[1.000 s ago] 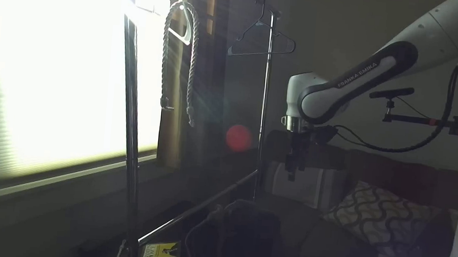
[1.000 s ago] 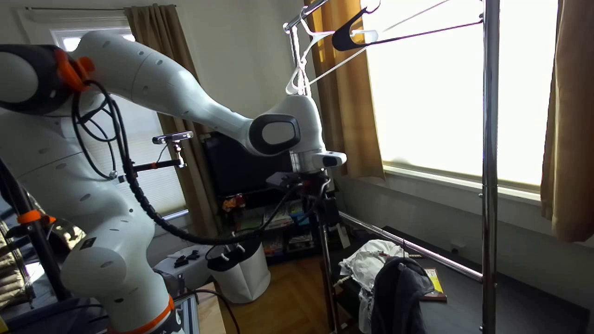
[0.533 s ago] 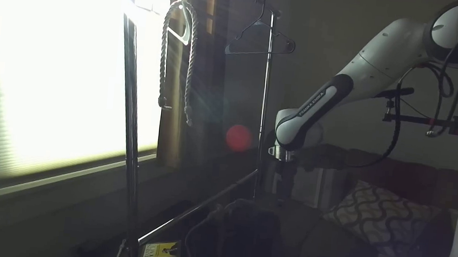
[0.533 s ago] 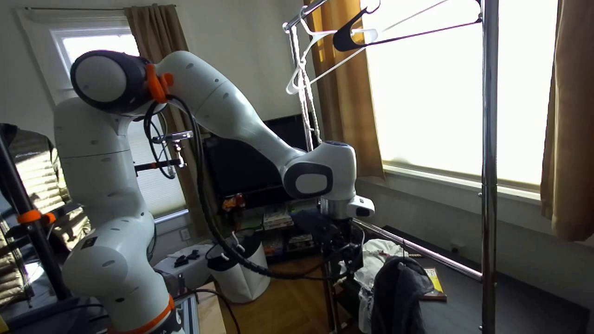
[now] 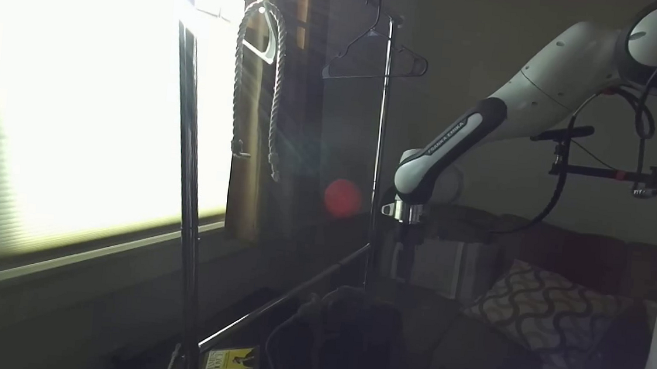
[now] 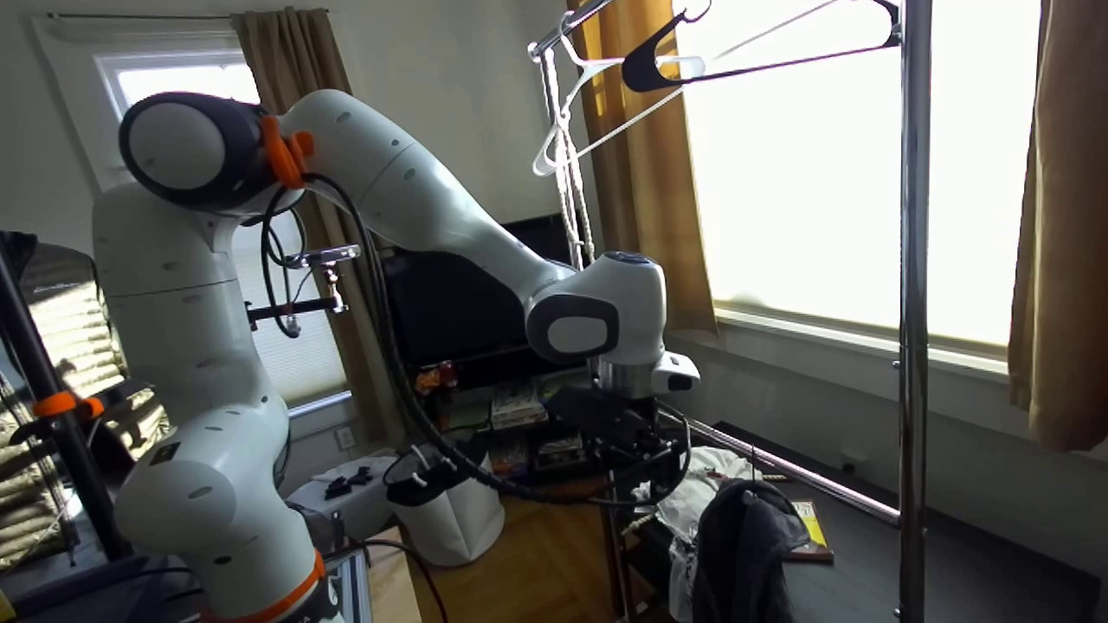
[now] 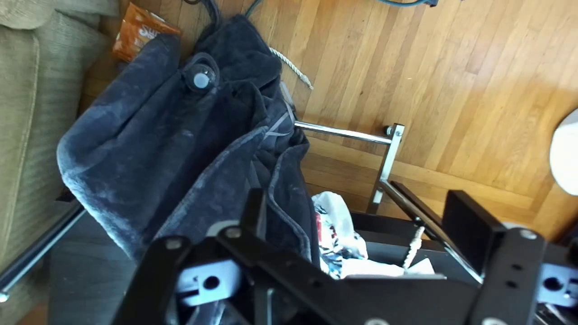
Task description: Pick up the gray robe on the coat hanger and hang it on the top silver rail
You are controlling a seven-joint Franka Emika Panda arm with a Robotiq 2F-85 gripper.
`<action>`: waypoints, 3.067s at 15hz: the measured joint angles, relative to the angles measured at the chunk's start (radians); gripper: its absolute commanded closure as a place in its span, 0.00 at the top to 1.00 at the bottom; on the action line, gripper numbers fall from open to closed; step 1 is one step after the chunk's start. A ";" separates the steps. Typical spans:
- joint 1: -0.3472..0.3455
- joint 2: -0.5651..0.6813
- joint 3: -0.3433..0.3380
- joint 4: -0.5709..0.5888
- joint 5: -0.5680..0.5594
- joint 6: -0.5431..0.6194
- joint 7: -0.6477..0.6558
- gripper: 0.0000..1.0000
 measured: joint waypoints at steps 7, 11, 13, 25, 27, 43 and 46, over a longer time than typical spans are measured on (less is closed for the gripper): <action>-0.123 0.069 -0.061 0.206 0.095 -0.264 -0.487 1.00; -0.138 0.118 -0.060 0.243 0.106 -0.277 -0.538 1.00; -0.137 0.099 -0.034 0.224 0.165 -0.217 -0.601 1.00; -0.277 0.204 0.126 0.182 0.793 0.118 -1.412 1.00; -0.281 0.262 0.092 0.195 0.824 0.118 -1.509 1.00; -0.265 0.553 0.096 0.383 1.071 0.116 -1.615 1.00; -0.265 0.571 0.088 0.428 1.120 0.116 -1.617 1.00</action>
